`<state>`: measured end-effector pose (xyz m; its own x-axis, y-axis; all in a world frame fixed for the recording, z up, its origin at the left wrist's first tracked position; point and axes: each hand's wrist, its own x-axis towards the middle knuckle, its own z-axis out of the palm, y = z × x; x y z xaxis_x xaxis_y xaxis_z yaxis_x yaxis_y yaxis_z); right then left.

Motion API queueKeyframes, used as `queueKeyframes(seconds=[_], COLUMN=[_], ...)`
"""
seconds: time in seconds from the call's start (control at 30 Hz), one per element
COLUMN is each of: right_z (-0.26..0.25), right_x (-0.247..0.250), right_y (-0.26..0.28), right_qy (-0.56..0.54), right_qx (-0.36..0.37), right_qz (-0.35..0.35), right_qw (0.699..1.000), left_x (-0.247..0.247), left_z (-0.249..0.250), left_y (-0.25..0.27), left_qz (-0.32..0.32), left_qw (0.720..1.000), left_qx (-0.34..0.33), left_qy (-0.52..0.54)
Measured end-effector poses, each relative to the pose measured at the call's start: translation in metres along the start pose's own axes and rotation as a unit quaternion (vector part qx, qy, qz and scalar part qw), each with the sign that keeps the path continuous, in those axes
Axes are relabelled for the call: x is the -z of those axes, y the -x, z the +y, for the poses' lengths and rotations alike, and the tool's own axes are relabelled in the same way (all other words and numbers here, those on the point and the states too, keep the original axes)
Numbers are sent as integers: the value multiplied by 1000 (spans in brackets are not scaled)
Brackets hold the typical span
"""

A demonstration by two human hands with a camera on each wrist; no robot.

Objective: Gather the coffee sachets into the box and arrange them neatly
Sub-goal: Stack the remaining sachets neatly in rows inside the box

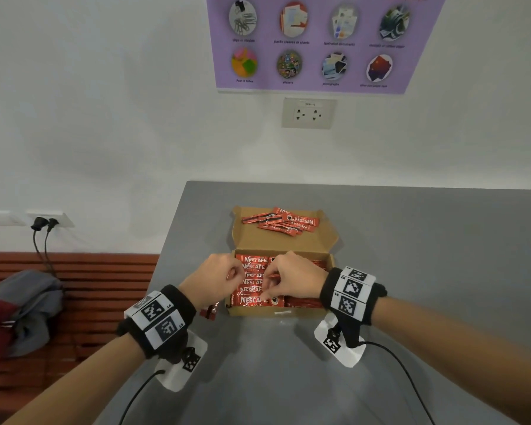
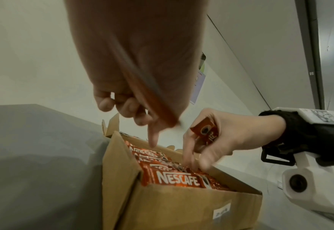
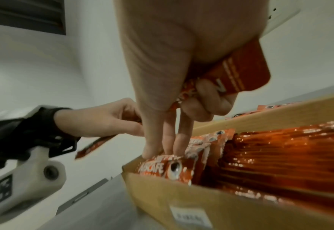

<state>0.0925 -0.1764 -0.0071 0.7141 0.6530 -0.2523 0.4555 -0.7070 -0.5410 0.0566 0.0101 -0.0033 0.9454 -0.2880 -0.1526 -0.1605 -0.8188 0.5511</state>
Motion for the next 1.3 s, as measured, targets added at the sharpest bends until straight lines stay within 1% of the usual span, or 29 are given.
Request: queueKeyframes(seconds=[0.03, 0.1, 0.17, 0.23, 0.3, 0.37, 0.43, 0.47, 0.5, 0.53, 0.6, 0.67, 0.73, 0.8, 0.87, 0.93, 0.97, 1.03, 1.1, 1.2, 1.3], right_z=[1, 5, 14, 30, 48, 66, 79, 85, 89, 92, 98, 101, 103, 106, 108, 112, 113, 114, 112, 107, 106], right_x=[4, 16, 30, 43, 57, 72, 84, 88, 91, 92, 90, 90, 91, 90, 89, 88, 87, 87, 86, 84, 80], right_y=[0, 1, 1, -3, -12, -26, -40, -48, -56, -63, -78, -91, -103, -113, -119, -122, -123, -121, -119, -118, -129], right_qy=[-6, -15, -18, -7, 8, 0, -23, -23, -10, 14, 63, 87, 99, 100, 94, 79, 68, 40, 27, 44, 52], right_qx=[-2, -21, -65, -120, -175, -218, -239, -242, -243, -244, -242, -244, -245, -239, -230, -212, -201, -180, -163, -142, -128], right_qz=[23, 100, 183, 227, 208, 180, 178, 176, 159, 125, 43, -10, -39, -54, -54, -50, -46, -36, -42, -58, -56], right_qw=[1000, 995, 981, 966, 962, 959, 954, 954, 957, 962, 967, 966, 964, 964, 967, 973, 976, 982, 985, 987, 989], left_x=[1, 5, 9, 15, 24, 37, 49, 54, 57, 59, 60, 55, 50, 42, 31, 24, 21, 17, 14, 12, 12], left_z=[2, 3, 3, 7, 10, 12, 11, 11, 11, 10, 10, 12, 15, 14, 12, 13, 13, 14, 12, 14, 15], left_y=[0, 0, -4, -11, -25, -44, -69, -82, -95, -110, -138, -163, -182, -197, -207, -211, -212, -214, -217, -219, -219], left_qz=[16, 58, 94, 115, 138, 174, 194, 190, 181, 171, 135, 64, -1, -39, -87, -142, -156, -162, -157, -163, -182], left_qw=[1000, 997, 993, 990, 985, 973, 961, 960, 962, 966, 980, 991, 993, 990, 983, 972, 969, 967, 968, 966, 960], left_qx=[9, 24, 26, 25, 47, 75, 94, 102, 108, 113, 118, 117, 115, 105, 104, 113, 114, 111, 101, 97, 103], left_qy=[21, 54, 71, 83, 94, 135, 175, 177, 174, 160, 91, 22, -32, -82, -124, -151, -156, -160, -169, -178, -187])
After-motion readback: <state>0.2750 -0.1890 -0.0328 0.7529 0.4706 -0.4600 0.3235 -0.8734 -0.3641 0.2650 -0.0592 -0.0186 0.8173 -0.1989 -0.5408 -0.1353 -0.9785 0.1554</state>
